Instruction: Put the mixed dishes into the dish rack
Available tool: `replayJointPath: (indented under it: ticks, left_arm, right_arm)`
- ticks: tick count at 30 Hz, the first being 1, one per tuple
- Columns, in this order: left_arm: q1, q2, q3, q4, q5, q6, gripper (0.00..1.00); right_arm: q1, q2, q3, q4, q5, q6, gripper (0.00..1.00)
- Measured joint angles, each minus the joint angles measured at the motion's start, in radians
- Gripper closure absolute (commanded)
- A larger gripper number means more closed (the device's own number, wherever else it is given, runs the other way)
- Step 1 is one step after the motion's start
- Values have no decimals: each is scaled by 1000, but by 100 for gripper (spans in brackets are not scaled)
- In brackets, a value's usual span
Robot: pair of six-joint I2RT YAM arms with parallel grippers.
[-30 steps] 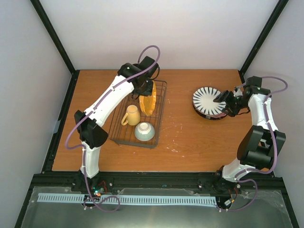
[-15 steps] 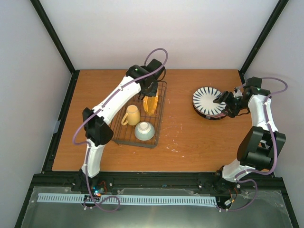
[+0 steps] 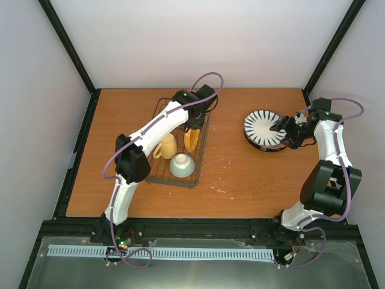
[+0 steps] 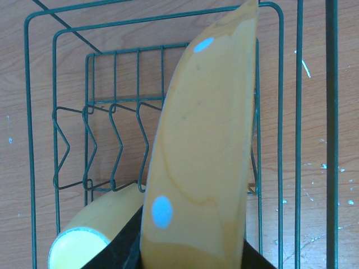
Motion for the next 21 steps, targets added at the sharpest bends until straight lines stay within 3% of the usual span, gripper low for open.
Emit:
replayJointPath:
  ticks: [2, 8, 9, 10, 21]
  left_arm:
    - [-6, 5, 0, 0, -11, -2, 60]
    - [-16, 27, 0, 3, -31, 8, 17]
    - [-16, 31, 0, 3, -34, 10, 5]
    - [-16, 34, 0, 3, -38, 14, 1]
    - [-18, 34, 55, 0, -104, 12, 0]
  right_arm:
    - [0, 0, -2, 0, -1, 0, 26]
    - [0, 0, -11, 0, -4, -5, 25]
    - [0, 0, -11, 1, -5, -5, 25]
    - [0, 0, -11, 1, -6, -5, 25]
    - [0, 0, -11, 2, -8, -6, 25]
